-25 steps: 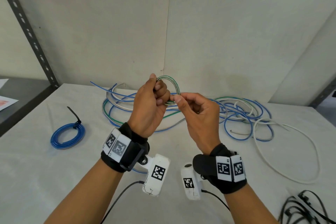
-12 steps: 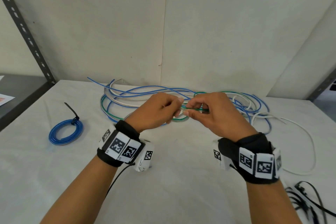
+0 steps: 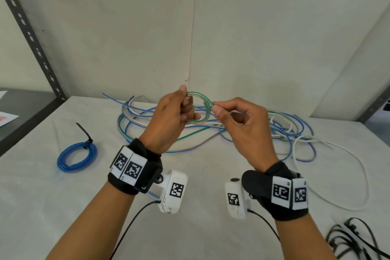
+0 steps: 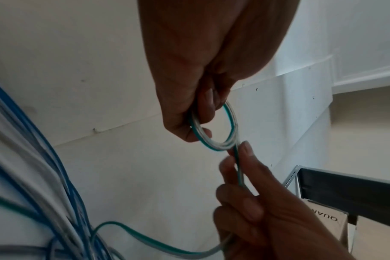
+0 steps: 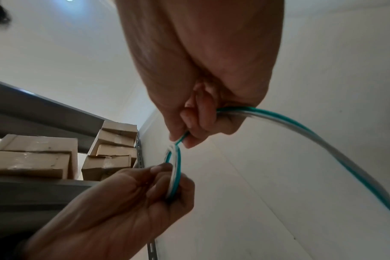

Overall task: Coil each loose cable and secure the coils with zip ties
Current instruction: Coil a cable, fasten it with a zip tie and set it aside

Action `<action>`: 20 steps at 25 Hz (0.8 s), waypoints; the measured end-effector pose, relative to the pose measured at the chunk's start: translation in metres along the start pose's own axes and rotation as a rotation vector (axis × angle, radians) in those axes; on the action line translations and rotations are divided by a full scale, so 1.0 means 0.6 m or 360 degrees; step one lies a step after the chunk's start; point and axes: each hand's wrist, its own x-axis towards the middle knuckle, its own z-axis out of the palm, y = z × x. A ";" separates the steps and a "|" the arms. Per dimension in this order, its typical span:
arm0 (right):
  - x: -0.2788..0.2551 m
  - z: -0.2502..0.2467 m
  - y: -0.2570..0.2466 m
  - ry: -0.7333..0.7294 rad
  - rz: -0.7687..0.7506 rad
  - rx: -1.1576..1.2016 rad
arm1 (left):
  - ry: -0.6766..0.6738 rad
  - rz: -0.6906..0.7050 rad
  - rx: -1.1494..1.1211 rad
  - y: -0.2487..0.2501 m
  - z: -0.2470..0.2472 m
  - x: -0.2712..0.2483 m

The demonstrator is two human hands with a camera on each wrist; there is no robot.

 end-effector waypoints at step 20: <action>-0.003 -0.047 -0.001 -0.0438 -0.0038 -0.0417 | -0.0472 -0.0348 0.0705 -0.008 0.021 -0.022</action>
